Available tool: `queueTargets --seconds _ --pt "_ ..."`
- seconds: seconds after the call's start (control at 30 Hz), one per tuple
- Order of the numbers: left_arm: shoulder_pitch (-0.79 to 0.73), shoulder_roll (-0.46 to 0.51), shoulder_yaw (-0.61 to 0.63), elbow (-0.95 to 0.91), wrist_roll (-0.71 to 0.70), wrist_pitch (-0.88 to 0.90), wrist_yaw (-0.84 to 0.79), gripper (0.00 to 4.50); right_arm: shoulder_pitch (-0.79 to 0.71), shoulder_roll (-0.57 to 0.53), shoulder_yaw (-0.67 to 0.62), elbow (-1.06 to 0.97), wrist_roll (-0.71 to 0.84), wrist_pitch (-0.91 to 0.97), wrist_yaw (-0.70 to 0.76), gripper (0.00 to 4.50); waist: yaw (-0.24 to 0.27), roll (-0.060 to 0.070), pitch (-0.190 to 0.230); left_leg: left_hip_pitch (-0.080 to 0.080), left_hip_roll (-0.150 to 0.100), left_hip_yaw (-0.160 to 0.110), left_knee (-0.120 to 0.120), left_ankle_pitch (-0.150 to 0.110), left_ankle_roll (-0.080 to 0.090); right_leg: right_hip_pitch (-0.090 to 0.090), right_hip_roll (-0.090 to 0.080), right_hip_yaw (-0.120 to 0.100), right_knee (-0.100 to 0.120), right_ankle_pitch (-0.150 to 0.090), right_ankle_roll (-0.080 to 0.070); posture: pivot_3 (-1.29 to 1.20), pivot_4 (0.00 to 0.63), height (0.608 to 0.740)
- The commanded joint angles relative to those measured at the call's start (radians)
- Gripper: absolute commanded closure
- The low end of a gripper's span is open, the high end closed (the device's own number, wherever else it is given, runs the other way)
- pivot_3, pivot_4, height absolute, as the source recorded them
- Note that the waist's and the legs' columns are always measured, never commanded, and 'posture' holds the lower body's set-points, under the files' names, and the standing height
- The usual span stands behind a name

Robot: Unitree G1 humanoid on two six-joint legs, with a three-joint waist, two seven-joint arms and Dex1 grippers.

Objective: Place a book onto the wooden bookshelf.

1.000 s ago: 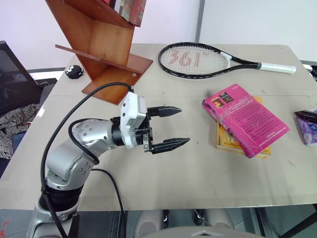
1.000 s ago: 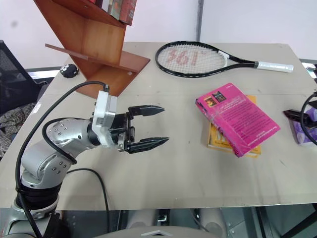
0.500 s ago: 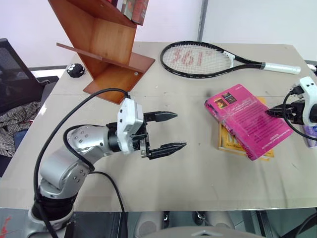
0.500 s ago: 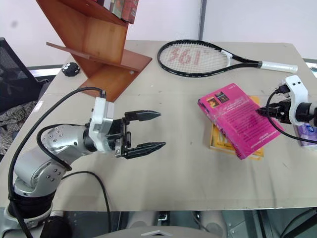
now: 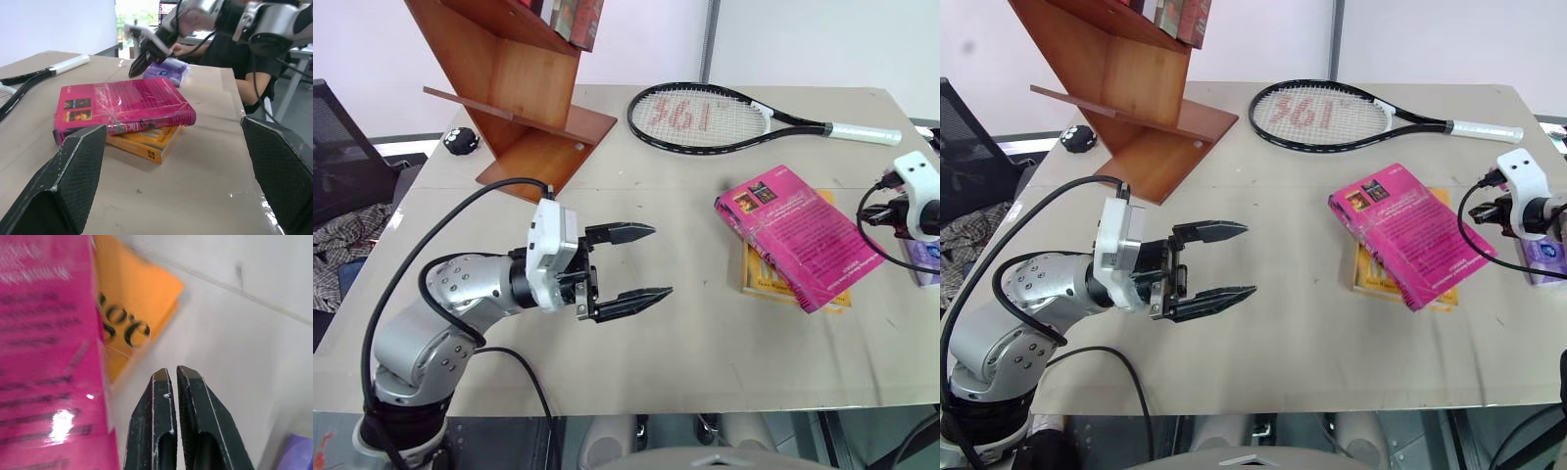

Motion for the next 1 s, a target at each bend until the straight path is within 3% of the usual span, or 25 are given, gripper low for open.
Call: queueTargets --seconds 0.03,0.23,0.6,0.77,0.83,0.87,0.93,1.0 --pt "-0.006 0.008 0.027 -0.017 -0.023 -0.014 0.0 0.0 -0.028 0.008 0.013 -0.002 -0.016 -0.026 0.059 4.46 0.0 0.0 0.0 0.0 0.0 0.0 0.0 0.0 0.0 0.0 0.0 0.0 0.0 0.0 0.0 0.0 0.15 0.717" --pt "0.04 0.003 0.038 -0.022 -0.017 -0.028 0.002 0.0 -0.005 0.016 0.013 -0.163 0.011 0.052 0.12 4.46 -0.002 0.0 0.0 0.0 0.0 0.0 0.0 0.0 0.0 0.0 0.0 0.0 0.0 0.0 0.001 0.0 0.15 0.717" --pt "0.065 0.004 0.024 0.0 0.004 -0.056 -0.014 0.0 0.078 0.046 -0.037 -0.331 0.053 0.144 0.077 4.46 0.002 0.0 0.0 0.0 0.0 0.0 0.0 0.0 0.0 0.0 -0.001 -0.001 0.0 -0.002 -0.003 0.0 0.15 0.717" --pt "0.066 0.01 0.008 0.024 0.011 -0.029 0.002 0.0 0.202 0.035 -0.183 -0.424 0.077 0.014 0.032 4.46 0.005 0.0 0.0 0.0 0.0 -0.001 0.0 0.0 0.0 0.0 -0.001 -0.002 0.0 0.0 0.0 0.0 0.15 0.717" --pt "0.068 0.004 -0.007 0.052 0.001 0.015 0.034 0.0 0.351 -0.01 -0.339 -0.499 0.129 -0.081 0.123 4.46 0.017 0.0 0.0 -0.001 0.0 -0.002 -0.001 0.0 0.0 0.0 -0.001 -0.002 0.0 0.0 0.001 0.0 0.15 0.717" --pt "0.066 0.002 -0.017 0.064 0.001 0.033 0.043 0.0 0.434 -0.024 -0.418 -0.548 0.161 -0.12 0.18 3.93 0.018 0.0 0.0 -0.001 0.0 -0.002 -0.001 0.0 0.0 0.0 -0.001 -0.003 -0.001 0.0 0.001 0.0 0.15 0.717" --pt "0.044 0.003 -0.045 0.095 0.012 0.087 0.079 0.0 0.594 -0.016 -0.594 -0.679 0.274 -0.099 0.285 3.29 0.032 0.0 0.0 -0.001 0.0 -0.003 -0.001 0.0 0.0 0.001 -0.001 -0.003 -0.001 -0.001 0.002 0.0 0.15 0.717" --pt "0.006 -0.004 -0.073 0.131 0.004 0.13 0.087 0.0 0.727 0.002 -0.726 -0.787 0.348 -0.09 0.345 2.24 0.029 0.0 0.0 -0.001 0.0 -0.004 -0.001 0.0 0.0 0.002 -0.001 -0.004 -0.001 -0.002 0.004 0.0 0.15 0.717"
